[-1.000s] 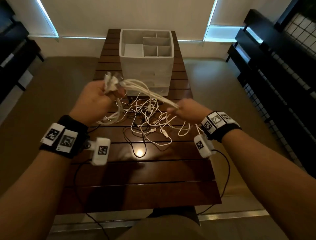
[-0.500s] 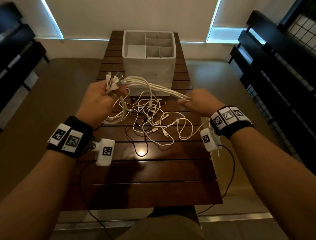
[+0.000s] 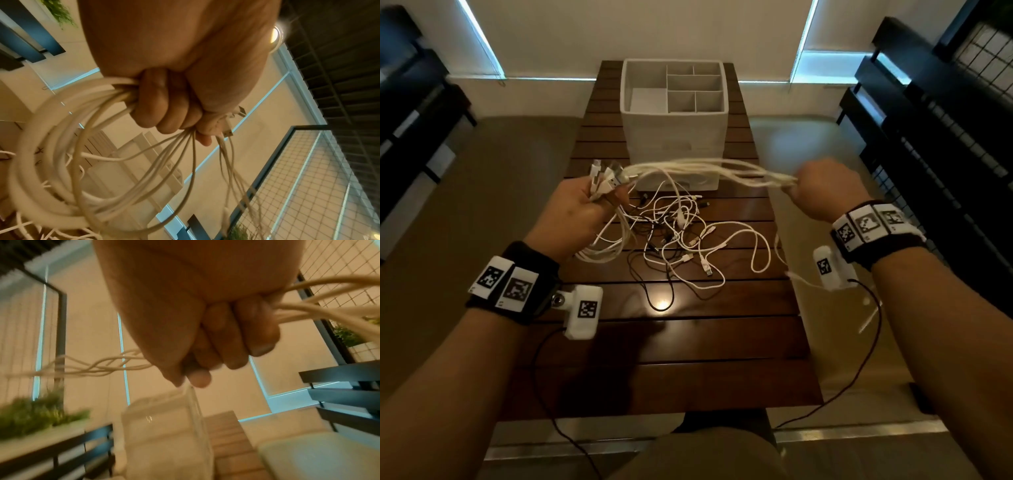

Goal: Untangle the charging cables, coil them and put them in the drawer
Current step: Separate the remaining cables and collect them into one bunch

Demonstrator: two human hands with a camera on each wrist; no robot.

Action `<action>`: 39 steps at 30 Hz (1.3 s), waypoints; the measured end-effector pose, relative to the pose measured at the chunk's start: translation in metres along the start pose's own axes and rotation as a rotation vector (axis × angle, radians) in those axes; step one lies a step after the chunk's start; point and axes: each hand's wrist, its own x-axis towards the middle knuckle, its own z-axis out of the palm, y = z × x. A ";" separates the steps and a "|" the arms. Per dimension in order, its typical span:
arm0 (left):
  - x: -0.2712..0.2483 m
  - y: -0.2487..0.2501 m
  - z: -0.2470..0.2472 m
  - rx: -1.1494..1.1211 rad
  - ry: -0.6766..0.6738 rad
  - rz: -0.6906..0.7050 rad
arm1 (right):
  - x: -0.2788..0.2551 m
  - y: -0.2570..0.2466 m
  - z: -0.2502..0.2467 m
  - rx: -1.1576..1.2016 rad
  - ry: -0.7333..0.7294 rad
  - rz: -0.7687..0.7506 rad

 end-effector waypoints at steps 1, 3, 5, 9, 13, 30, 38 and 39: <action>0.001 0.001 -0.001 -0.016 0.022 -0.005 | 0.001 -0.001 -0.007 0.075 0.113 -0.041; 0.005 0.003 -0.002 -0.006 0.070 0.014 | 0.002 -0.011 -0.019 0.364 0.242 -0.100; 0.007 0.005 -0.003 -0.002 0.081 0.035 | -0.001 -0.026 -0.023 0.435 0.121 -0.106; 0.006 0.005 -0.007 -0.014 0.010 -0.012 | -0.009 -0.033 -0.007 0.000 -0.333 -0.119; -0.001 0.002 -0.001 0.133 -0.277 -0.104 | -0.012 -0.008 0.033 -0.197 -0.404 0.039; -0.032 -0.019 0.027 0.209 -0.715 -0.287 | -0.037 -0.098 0.012 0.230 -0.564 -0.440; -0.027 -0.016 0.011 -0.192 -0.343 -0.294 | -0.075 -0.181 0.054 0.975 -0.568 -0.524; -0.027 -0.016 0.011 -0.355 -0.252 -0.334 | -0.077 -0.187 0.055 1.017 -0.568 -0.525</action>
